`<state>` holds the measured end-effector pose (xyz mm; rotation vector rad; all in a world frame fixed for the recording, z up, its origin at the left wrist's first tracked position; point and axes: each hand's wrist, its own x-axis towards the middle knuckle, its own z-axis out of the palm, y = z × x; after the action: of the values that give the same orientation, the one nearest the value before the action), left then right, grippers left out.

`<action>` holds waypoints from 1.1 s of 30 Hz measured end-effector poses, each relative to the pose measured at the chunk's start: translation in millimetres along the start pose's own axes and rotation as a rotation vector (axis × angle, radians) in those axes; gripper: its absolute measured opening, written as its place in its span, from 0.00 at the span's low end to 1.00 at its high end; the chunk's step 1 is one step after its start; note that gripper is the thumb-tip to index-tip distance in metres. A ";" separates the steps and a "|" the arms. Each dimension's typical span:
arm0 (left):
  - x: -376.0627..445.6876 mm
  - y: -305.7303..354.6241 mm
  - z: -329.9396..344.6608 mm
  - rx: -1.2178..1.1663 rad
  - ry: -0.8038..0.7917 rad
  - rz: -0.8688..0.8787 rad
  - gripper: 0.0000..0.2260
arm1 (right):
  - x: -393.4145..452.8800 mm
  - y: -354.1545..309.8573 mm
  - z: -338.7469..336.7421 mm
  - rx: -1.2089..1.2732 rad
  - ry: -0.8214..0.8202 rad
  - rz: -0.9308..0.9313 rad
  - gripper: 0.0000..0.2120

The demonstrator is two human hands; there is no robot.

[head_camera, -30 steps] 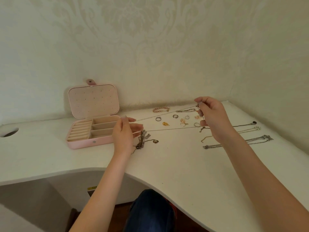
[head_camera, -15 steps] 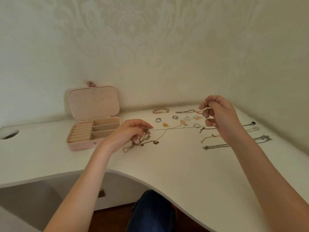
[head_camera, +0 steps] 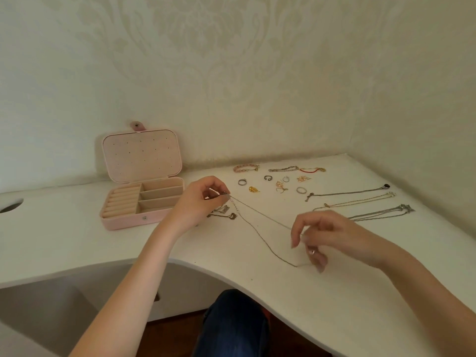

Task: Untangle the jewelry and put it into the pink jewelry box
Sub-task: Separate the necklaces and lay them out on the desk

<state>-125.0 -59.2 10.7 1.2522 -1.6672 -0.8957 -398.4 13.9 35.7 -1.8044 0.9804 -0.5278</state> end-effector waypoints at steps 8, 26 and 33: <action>-6.2 15.1 8.1 -0.076 -0.104 0.069 0.10 | 24.5 -25.6 20.3 -0.586 -0.101 0.000 0.11; -2.9 18.1 -2.8 -0.118 -0.159 0.101 0.09 | 92.8 -13.4 21.7 0.317 0.129 -0.012 0.04; -0.6 15.5 5.0 -0.087 -0.098 0.086 0.09 | 89.1 -17.9 22.3 0.358 0.178 0.050 0.07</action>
<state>-135.2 -54.6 22.5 1.0854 -1.7264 -0.9789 -323.8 -42.5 35.9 -1.4287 0.9771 -0.7899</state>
